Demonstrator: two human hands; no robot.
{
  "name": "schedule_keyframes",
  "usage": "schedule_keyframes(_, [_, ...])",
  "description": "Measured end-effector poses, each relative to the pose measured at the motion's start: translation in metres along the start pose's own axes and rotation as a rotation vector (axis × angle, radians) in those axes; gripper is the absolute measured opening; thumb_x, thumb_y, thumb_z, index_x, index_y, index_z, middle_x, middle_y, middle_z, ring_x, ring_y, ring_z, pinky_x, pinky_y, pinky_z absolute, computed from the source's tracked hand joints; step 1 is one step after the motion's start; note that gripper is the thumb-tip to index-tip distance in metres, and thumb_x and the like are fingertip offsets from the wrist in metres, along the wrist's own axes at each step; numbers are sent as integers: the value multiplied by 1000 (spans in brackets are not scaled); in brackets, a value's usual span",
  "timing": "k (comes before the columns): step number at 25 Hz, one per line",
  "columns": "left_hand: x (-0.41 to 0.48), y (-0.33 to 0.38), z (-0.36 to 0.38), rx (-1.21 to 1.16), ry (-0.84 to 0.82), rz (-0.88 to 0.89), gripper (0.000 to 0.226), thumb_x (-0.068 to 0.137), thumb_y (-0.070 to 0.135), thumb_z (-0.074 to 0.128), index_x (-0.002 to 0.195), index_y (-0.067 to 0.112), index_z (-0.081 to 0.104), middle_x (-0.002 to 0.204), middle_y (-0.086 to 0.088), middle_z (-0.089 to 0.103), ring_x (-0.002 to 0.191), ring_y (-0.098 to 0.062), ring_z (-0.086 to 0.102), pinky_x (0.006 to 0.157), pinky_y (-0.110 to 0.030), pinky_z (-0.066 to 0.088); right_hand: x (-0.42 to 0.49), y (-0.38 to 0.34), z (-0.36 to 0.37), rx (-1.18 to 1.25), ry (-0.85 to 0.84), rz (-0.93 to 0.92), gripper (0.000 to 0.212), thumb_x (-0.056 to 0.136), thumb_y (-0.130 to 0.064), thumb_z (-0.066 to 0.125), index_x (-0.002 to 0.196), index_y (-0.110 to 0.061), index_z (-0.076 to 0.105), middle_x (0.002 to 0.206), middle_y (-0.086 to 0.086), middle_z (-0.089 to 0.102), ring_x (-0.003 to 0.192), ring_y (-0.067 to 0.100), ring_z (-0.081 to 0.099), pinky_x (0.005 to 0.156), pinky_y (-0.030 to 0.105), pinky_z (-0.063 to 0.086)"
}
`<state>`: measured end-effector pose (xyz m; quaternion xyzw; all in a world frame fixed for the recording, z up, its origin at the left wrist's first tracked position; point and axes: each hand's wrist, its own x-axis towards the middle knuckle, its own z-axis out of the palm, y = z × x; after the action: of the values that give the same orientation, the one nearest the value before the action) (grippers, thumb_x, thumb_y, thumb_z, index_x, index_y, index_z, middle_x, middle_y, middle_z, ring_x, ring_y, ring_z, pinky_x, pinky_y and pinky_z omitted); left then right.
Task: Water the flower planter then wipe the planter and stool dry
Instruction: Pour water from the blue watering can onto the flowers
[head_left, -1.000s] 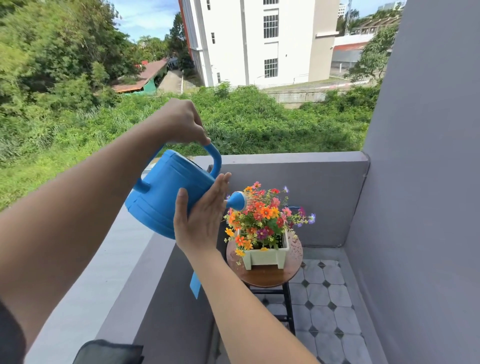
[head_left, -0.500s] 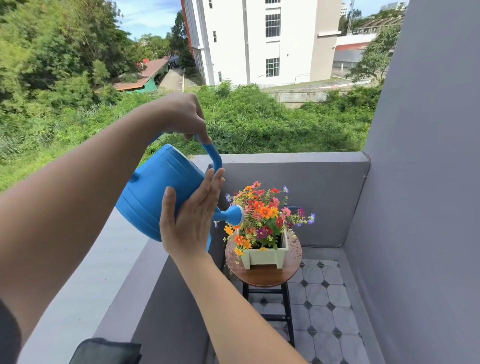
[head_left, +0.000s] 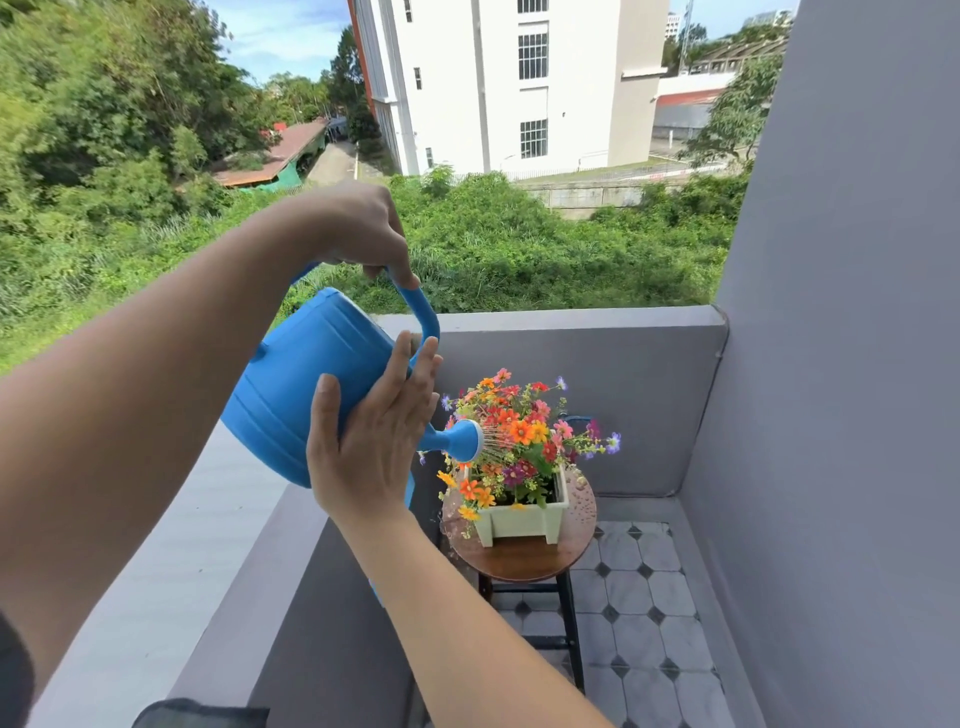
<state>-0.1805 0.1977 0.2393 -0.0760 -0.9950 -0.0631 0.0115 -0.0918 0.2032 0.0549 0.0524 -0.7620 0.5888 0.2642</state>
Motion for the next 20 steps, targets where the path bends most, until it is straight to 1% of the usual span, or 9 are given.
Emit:
schedule_keyframes(2, [1, 3, 2, -12, -13, 7, 25, 73, 34, 76, 82, 10, 76, 58, -2, 60, 52, -16, 45, 47, -25, 35, 1, 3, -2, 2, 14, 0, 67, 88, -60, 16, 145, -32, -7, 159, 7, -9, 147, 22, -12, 116, 38, -7])
schedule_keyframes(5, [4, 4, 3, -55, 13, 6, 26, 73, 33, 76, 84, 10, 76, 57, -1, 60, 52, -16, 45, 47, -25, 35, 9, 11, -6, -19, 13, -18, 70, 89, -59, 17, 147, -25, -2, 159, 9, -6, 147, 24, -10, 117, 42, -2])
schedule_keyframes(9, [6, -2, 2, -86, 114, -27, 25, 75, 29, 75, 88, 7, 75, 58, -1, 60, 52, -11, 47, 47, -23, 35, 26, 17, -10, -32, -58, -50, 73, 90, -59, 21, 148, -20, -1, 160, 11, -3, 147, 24, -6, 118, 47, 2])
schedule_keyframes(12, [8, -7, -1, -63, 176, -56, 26, 75, 27, 75, 85, 3, 74, 59, -2, 59, 53, -10, 46, 47, -23, 35, 35, 17, -10, -33, -127, -50, 76, 89, -54, 22, 149, -15, -2, 159, 13, -2, 147, 24, -4, 119, 49, 4])
schedule_keyframes(14, [9, -8, -3, -34, 167, -82, 25, 75, 26, 75, 83, 3, 74, 59, -2, 59, 52, -10, 46, 45, -23, 33, 34, 15, -8, -11, -145, -48, 76, 89, -54, 22, 149, -16, -3, 160, 12, -3, 147, 24, -4, 119, 50, 5])
schedule_keyframes(16, [10, -8, -2, 4, 122, -96, 25, 75, 27, 75, 81, 3, 74, 59, -1, 59, 52, -11, 47, 45, -25, 32, 29, 13, -6, 12, -139, -40, 75, 89, -54, 22, 149, -17, -3, 160, 11, -3, 147, 23, -4, 120, 47, 3])
schedule_keyframes(20, [12, -8, -2, 12, 46, -112, 26, 72, 30, 76, 74, 4, 73, 59, -2, 61, 51, -16, 47, 44, -25, 35, 20, 6, -3, 34, -114, -1, 75, 88, -55, 22, 149, -17, -1, 159, 9, -3, 146, 21, -7, 117, 41, -2])
